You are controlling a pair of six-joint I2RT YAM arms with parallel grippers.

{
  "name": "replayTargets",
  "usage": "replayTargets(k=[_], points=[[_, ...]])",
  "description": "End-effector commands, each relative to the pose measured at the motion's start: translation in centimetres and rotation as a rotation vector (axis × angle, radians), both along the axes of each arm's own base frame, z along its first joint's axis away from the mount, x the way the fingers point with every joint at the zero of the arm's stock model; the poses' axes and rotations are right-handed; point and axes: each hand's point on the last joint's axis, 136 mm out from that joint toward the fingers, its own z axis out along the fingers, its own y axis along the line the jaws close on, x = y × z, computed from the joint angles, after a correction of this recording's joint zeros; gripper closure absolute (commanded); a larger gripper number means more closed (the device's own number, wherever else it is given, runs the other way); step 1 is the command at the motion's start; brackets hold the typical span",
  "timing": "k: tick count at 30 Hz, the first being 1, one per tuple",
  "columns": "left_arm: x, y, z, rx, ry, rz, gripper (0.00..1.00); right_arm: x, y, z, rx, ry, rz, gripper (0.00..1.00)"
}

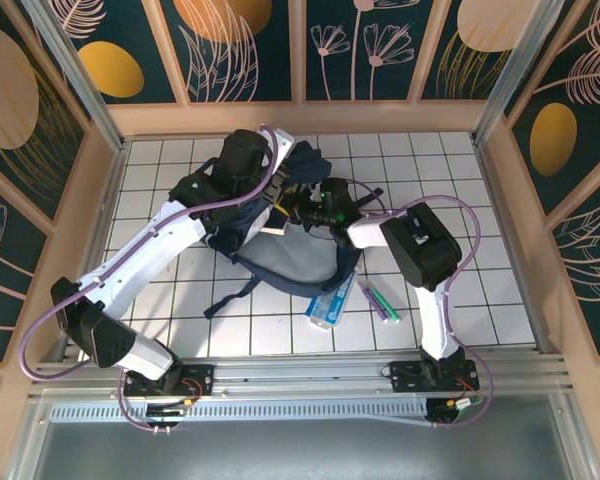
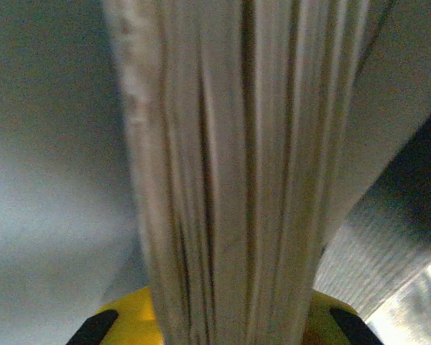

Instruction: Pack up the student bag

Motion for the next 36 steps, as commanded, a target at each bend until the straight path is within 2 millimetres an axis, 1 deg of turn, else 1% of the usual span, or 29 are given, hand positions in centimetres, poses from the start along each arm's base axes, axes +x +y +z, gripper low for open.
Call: replayTargets(k=[1,4,7,11,14,16,18,20,22,23,24,27,29,31,32,34,35,36], points=[[1.0,-0.8,5.3,-0.175,-0.127,0.033,1.0,3.6,-1.1,0.1,-0.067,0.018,-0.233,1.0],[1.3,-1.2,4.8,-0.205,-0.106,0.042,1.0,4.3,-1.8,-0.6,-0.124,0.073,-0.376,1.0],[1.6,-1.6,4.1,-0.231,-0.081,0.053,1.0,4.8,-1.6,-1.3,-0.122,0.099,-0.477,1.0],[1.8,-2.0,3.2,-0.252,-0.058,0.06,1.0,5.9,0.9,-1.8,-0.048,0.106,-0.457,1.0],[2.1,-1.8,2.8,-0.251,-0.066,0.073,1.0,6.1,2.3,-1.2,-0.065,0.075,-0.43,0.87],[2.2,-1.7,2.5,-0.25,-0.067,0.081,1.0,5.8,2.6,-1.3,-0.078,0.082,-0.414,0.78],[2.6,-1.6,2.1,-0.259,-0.055,0.089,1.0,4.9,2.3,-1.8,-0.071,0.127,-0.389,0.67],[3.1,-1.2,1.4,-0.277,-0.031,0.103,1.0,4.0,1.2,-2.0,-0.097,0.162,-0.384,0.58],[3.6,-0.8,0.6,-0.285,-0.012,0.115,1.0,3.3,-0.3,-1.8,-0.138,0.179,-0.381,0.52],[3.8,-0.6,0.3,-0.283,-0.009,0.12,1.0,3.0,-1.0,-1.6,-0.154,0.186,-0.382,0.45],[4.0,-0.5,0.0,-0.277,-0.007,0.123,1.0,2.7,-2.1,-1.5,-0.174,0.199,-0.386,0.41],[4.7,0.4,-1.2,-0.245,-0.005,0.142,1.0,1.7,-4.6,-1.0,-0.206,0.216,-0.37,0.4],[5.2,1.1,-1.9,-0.232,0.0,0.159,1.0,1.1,-6.3,-0.4,-0.218,0.219,-0.366,0.4],[5.6,1.4,-2.4,-0.222,0.002,0.165,1.0,0.6,-7.5,0.6,-0.218,0.201,-0.349,0.4],[5.7,1.3,-2.4,-0.215,-0.001,0.155,1.0,0.4,-8.0,1.3,-0.221,0.188,-0.337,0.4],[5.7,1.0,-2.1,-0.206,-0.008,0.133,1.0,-0.6,-8.1,2.7,-0.251,0.117,-0.278,0.41],[5.6,1.0,-1.7,-0.207,-0.019,0.125,1.0,-0.1,-9.8,3.3,-0.28,0.082,-0.279,0.41],[5.5,1.0,-1.3,-0.209,-0.027,0.118,1.0,-0.2,-10.4,3.8,-0.307,0.04,-0.244,0.41]])
